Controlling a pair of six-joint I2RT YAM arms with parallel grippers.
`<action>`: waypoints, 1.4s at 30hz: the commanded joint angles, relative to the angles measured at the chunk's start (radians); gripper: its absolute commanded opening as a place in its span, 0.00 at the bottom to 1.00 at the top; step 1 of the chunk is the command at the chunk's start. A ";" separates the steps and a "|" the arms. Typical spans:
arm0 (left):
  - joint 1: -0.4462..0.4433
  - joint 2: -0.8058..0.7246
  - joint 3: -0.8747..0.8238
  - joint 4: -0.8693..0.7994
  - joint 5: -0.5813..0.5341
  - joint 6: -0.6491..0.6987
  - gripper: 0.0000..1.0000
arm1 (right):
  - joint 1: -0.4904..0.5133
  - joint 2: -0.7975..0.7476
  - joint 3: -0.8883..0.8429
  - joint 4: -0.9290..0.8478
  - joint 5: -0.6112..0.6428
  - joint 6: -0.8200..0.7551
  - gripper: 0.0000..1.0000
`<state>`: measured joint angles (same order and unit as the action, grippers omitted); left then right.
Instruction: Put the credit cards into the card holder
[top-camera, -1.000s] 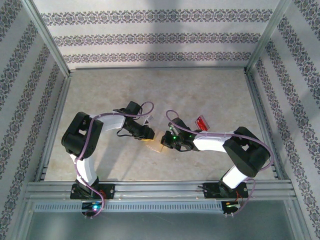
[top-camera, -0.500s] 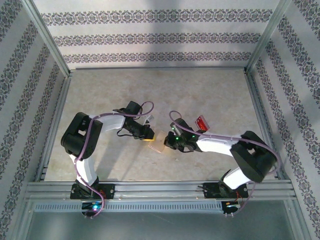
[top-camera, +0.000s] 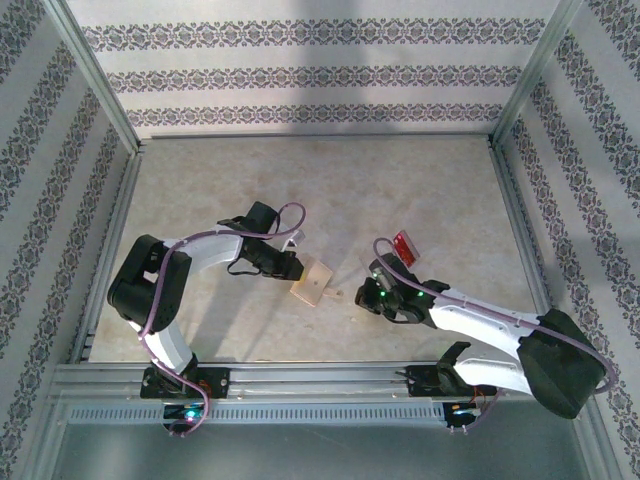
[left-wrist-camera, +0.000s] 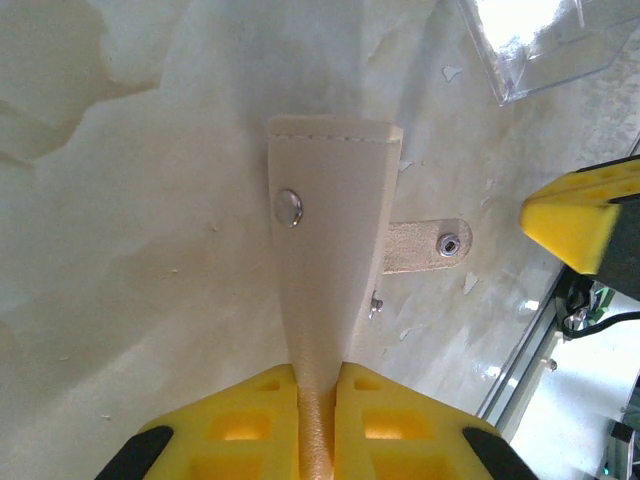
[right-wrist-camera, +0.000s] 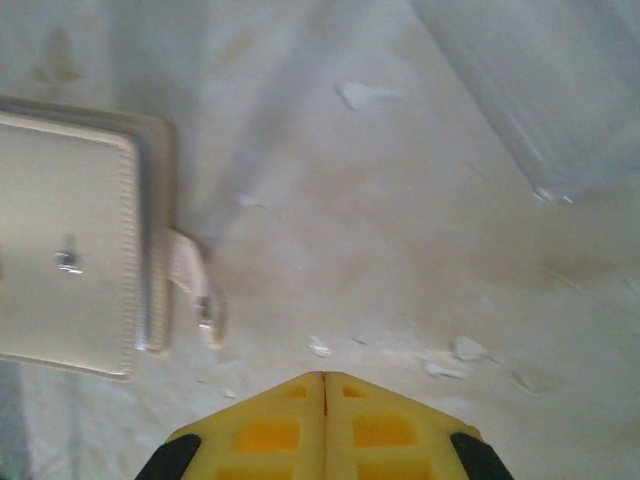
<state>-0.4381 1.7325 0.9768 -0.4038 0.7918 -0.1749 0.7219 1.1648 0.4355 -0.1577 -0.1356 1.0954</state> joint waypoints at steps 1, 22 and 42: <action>-0.007 0.007 -0.001 -0.029 -0.012 0.033 0.12 | 0.000 0.037 -0.027 0.069 0.007 0.027 0.04; -0.016 0.058 0.012 -0.014 -0.025 -0.003 0.11 | 0.048 0.281 0.151 0.233 -0.067 -0.011 0.02; -0.024 0.067 0.026 -0.029 -0.024 -0.006 0.10 | 0.069 0.386 0.241 0.305 -0.153 -0.009 0.02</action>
<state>-0.4397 1.7741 0.9878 -0.4049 0.7803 -0.1833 0.7784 1.5497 0.6521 0.1249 -0.2775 1.0927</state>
